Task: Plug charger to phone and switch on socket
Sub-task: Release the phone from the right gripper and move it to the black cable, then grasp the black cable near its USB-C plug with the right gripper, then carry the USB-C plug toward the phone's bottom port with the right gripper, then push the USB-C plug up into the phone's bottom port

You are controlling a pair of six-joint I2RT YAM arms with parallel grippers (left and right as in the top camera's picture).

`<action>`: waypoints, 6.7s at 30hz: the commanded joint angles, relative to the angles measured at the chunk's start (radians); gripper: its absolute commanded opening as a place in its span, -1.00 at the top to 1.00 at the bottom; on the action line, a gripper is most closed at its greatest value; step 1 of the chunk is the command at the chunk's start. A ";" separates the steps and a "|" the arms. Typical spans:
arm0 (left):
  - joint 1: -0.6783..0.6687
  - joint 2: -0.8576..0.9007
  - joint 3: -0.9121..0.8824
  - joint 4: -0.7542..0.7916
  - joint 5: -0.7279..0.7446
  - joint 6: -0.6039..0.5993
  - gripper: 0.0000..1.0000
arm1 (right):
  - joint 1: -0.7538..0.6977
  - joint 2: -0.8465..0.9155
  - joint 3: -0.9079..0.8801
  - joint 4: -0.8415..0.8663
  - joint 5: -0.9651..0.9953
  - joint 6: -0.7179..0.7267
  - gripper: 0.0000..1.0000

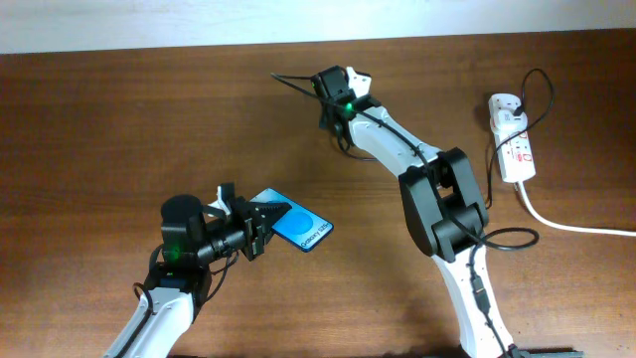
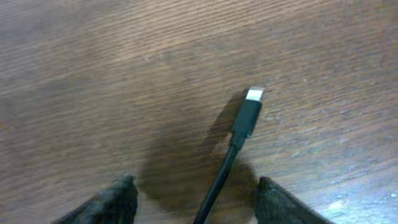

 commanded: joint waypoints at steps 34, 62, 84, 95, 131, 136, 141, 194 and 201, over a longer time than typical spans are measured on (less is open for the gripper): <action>0.002 -0.011 0.008 0.005 0.003 0.048 1.00 | -0.002 -0.632 -0.700 -0.397 -0.198 -0.058 0.92; 0.354 0.220 0.034 -0.013 0.301 0.348 1.00 | 0.070 -0.587 -0.767 -0.283 -0.317 -0.081 -0.20; 0.190 0.553 0.273 0.185 0.596 0.340 1.00 | 0.068 -0.820 -0.716 -0.329 -0.318 -0.126 0.92; 0.121 0.555 0.508 0.193 0.687 0.284 1.00 | 0.069 -1.129 -0.709 -0.412 -0.326 -0.134 0.92; 0.041 0.609 0.656 0.448 0.602 0.019 1.00 | 0.240 -1.139 -0.726 -0.216 -0.727 -0.027 0.91; 0.041 0.609 0.656 0.473 0.605 0.012 1.00 | 0.239 -1.139 -0.726 -0.213 -0.701 0.040 0.92; 0.041 0.609 0.656 0.507 0.605 0.012 1.00 | 0.240 -1.139 -0.726 -0.209 -0.702 0.040 0.92; -0.033 0.609 0.655 0.687 0.697 0.040 1.00 | 0.225 -1.121 -0.726 0.060 -0.519 -0.107 0.86; -0.039 0.609 0.655 0.687 0.697 0.040 1.00 | 0.225 -1.122 -0.726 0.161 -0.519 -0.106 0.92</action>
